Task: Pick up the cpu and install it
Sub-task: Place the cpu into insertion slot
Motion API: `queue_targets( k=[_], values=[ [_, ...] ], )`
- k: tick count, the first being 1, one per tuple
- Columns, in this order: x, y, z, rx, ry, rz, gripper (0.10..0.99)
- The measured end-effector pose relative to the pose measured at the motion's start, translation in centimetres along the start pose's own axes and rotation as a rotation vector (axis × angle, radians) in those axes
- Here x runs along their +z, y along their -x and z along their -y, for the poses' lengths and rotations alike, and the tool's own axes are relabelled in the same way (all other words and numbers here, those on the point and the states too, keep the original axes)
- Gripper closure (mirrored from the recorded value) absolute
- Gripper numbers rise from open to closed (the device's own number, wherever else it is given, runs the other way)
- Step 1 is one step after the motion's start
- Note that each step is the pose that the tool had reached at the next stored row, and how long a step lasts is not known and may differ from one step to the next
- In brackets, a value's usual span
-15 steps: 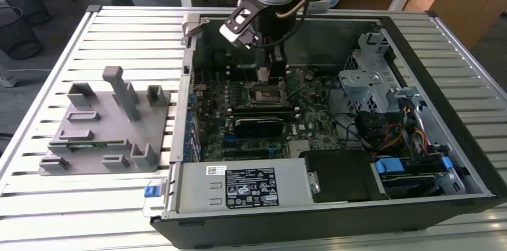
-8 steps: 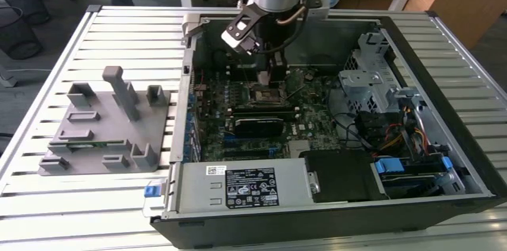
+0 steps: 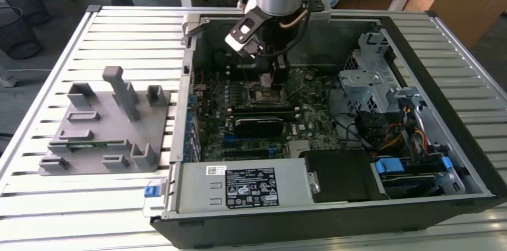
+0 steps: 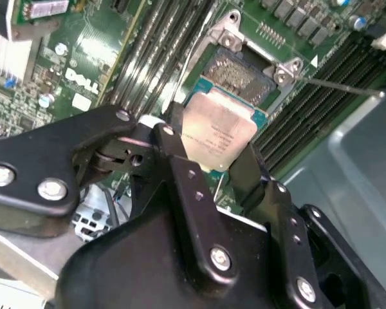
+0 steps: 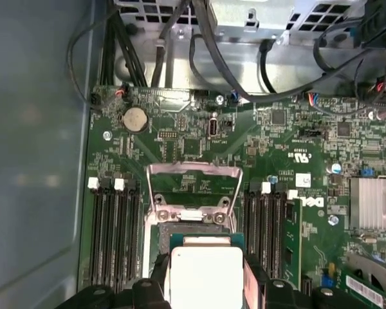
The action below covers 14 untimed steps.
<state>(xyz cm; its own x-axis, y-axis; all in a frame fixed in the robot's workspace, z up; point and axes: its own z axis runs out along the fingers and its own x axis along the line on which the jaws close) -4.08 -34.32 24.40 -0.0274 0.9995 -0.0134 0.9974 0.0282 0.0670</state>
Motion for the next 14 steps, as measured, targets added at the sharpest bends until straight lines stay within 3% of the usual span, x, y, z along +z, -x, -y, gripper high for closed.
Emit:
queue_targets(
  k=[14],
  values=[
    [2.5,-0.32,0.51,0.005,-0.004,0.0002,0.549]
  ],
)
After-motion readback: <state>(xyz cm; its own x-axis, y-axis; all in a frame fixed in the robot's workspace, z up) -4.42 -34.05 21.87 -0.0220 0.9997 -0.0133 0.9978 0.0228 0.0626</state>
